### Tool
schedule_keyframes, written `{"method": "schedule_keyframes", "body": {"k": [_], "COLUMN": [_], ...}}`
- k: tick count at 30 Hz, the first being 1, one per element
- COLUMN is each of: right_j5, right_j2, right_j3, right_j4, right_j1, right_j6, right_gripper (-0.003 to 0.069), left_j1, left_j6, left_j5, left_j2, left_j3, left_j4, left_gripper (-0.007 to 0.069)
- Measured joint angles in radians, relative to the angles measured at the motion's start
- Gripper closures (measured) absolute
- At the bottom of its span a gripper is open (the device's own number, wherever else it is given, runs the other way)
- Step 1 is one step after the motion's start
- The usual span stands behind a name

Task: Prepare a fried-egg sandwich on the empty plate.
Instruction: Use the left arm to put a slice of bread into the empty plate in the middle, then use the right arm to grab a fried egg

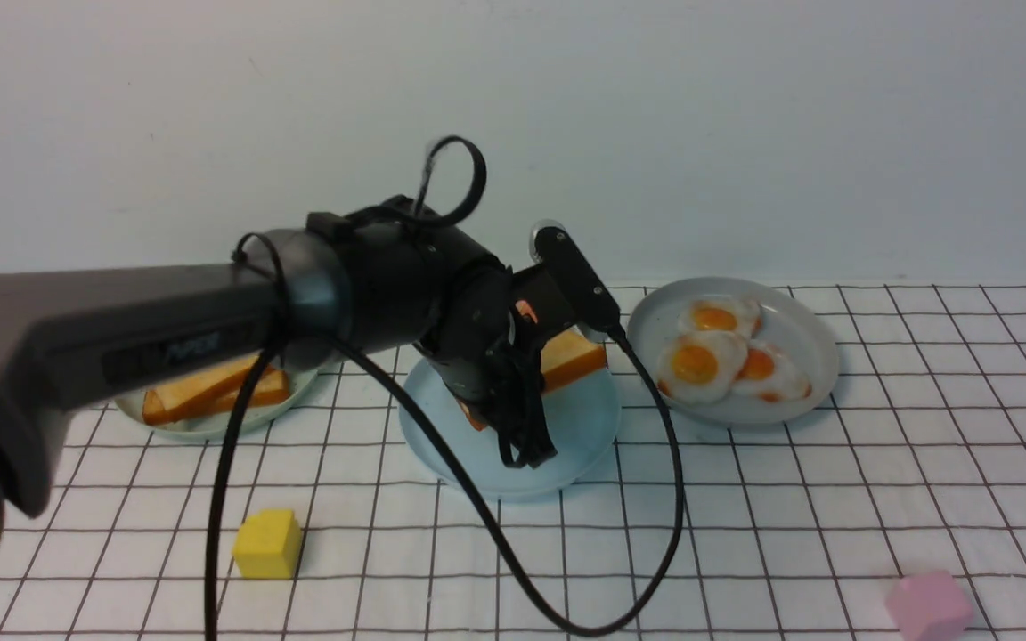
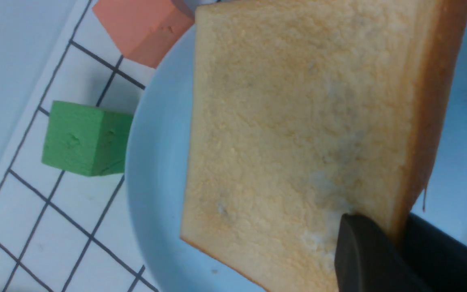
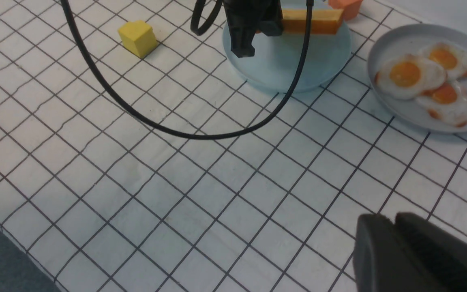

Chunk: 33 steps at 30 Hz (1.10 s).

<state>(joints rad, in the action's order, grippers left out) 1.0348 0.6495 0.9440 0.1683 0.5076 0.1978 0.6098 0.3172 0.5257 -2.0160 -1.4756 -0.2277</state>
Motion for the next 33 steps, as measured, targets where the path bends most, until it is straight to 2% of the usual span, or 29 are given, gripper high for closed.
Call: {"method": "schedule_keyframes", "body": {"k": [6, 9, 11, 12, 14, 16, 19, 21, 23, 26, 28, 29, 30, 31, 32, 33], "right_j5": [0.03, 0.031, 0.031, 0.031, 0.031, 0.028, 0.012, 0.0, -0.018, -0.067, -0.117, -0.122, -0.168, -0.189, -0.192, -0.208], "right_j2": [0.0, 0.0, 0.0, 0.0, 0.0, 0.001, 0.021, 0.045, 0.104, 0.243, 0.359, 0.359, 0.472, 0.535, 0.548, 0.637], "right_j3": [0.0, 0.0, 0.0, 0.0, 0.0, 0.0, 0.0, 0.0, 0.0, 0.006, 0.031, 0.034, 0.07, 0.098, 0.111, 0.151], "right_j4": [0.0, 0.0, 0.0, 0.0, 0.0, -0.001, -0.018, -0.037, -0.077, -0.159, -0.213, -0.216, -0.234, -0.235, -0.233, -0.222], "right_j1": [0.0, 0.0, 0.0, 0.0, 0.0, 0.0, 0.0, 0.0, 0.0, -0.001, -0.023, -0.026, -0.065, -0.09, -0.096, -0.131], "right_j6": [-0.007, -0.009, -0.009, -0.009, -0.029, -0.058, -0.118, -0.153, -0.192, -0.254, -0.304, -0.308, -0.336, -0.341, -0.341, -0.342], "right_gripper": [0.0575, 0.0573, 0.0571, 0.0571, 0.0568, 0.0568, 0.0566, 0.0566, 0.0566, 0.0564, 0.0564, 0.0564, 0.0564, 0.0564, 0.0564, 0.0564], "left_j1": [0.0, 0.0, 0.0, 0.0, 0.0, 0.0, 0.0, 0.0, 0.0, 0.0, 0.0, 0.0, 0.0, 0.0, 0.0, 0.0], "left_j6": [-0.006, -0.007, -0.007, -0.007, -0.009, -0.018, -0.047, -0.071, -0.121, -0.204, -0.23, -0.23, -0.232, -0.23, -0.229, -0.223], "left_j5": [0.001, 0.006, 0.024, 0.024, 0.076, 0.127, 0.192, 0.221, 0.254, 0.316, 0.363, 0.363, 0.406, 0.432, 0.438, 0.47], "left_j2": [-0.018, -0.018, -0.018, -0.018, -0.008, 0.007, 0.051, 0.082, 0.144, 0.278, 0.387, 0.399, 0.497, 0.548, 0.558, 0.617], "left_j3": [0.0, 0.0, 0.0, 0.0, 0.0, 0.0, 0.0, 0.0, 0.0, 0.001, 0.001, 0.001, 0.001, 0.001, 0.001, 0.007], "left_j4": [-0.011, -0.011, -0.011, -0.011, 0.001, 0.023, 0.073, 0.107, 0.165, 0.264, 0.321, 0.321, 0.36, 0.374, 0.376, 0.384], "left_gripper": [0.0538, 0.0461, 0.0376, 0.0376, 0.0275, 0.0214, 0.0169, 0.0165, 0.0179, 0.0263, 0.0364, 0.0375, 0.0483, 0.0544, 0.0557, 0.0615]}}
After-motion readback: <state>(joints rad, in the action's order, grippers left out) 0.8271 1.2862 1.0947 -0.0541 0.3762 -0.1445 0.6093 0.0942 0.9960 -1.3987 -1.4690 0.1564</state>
